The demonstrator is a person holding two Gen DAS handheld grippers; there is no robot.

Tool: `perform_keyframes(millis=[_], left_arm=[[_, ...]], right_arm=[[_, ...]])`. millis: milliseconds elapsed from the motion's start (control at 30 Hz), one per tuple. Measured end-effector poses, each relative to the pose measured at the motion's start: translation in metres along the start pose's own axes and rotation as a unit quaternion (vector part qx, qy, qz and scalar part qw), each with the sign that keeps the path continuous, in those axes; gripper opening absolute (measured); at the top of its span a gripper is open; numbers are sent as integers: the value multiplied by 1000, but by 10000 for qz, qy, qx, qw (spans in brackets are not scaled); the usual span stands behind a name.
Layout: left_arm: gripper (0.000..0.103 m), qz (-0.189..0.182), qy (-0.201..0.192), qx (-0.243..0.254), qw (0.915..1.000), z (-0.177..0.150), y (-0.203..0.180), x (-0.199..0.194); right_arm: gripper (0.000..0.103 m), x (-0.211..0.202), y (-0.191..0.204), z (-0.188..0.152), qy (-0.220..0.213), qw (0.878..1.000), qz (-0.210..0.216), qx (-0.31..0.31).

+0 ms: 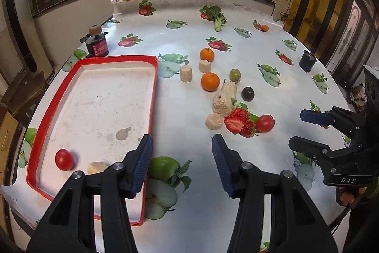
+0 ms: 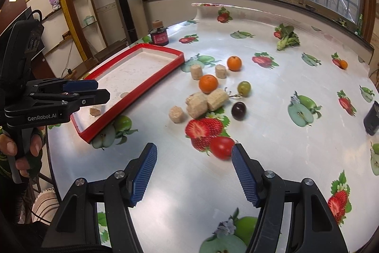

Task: Organize fruits
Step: 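Move both open grippers back toward the fruit cluster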

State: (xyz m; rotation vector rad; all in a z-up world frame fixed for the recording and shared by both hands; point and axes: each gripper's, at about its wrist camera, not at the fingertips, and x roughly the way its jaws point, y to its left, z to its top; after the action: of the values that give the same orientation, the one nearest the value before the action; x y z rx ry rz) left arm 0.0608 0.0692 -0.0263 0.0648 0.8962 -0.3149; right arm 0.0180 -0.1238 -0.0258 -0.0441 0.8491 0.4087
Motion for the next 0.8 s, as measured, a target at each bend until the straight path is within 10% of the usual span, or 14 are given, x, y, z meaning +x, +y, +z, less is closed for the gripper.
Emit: perform_keyframes(millis=[800], left_arm=[[50, -449, 451, 432, 9970, 20, -43, 56]], right_arm=[[67, 22, -30, -5, 180, 9995, -55, 236]])
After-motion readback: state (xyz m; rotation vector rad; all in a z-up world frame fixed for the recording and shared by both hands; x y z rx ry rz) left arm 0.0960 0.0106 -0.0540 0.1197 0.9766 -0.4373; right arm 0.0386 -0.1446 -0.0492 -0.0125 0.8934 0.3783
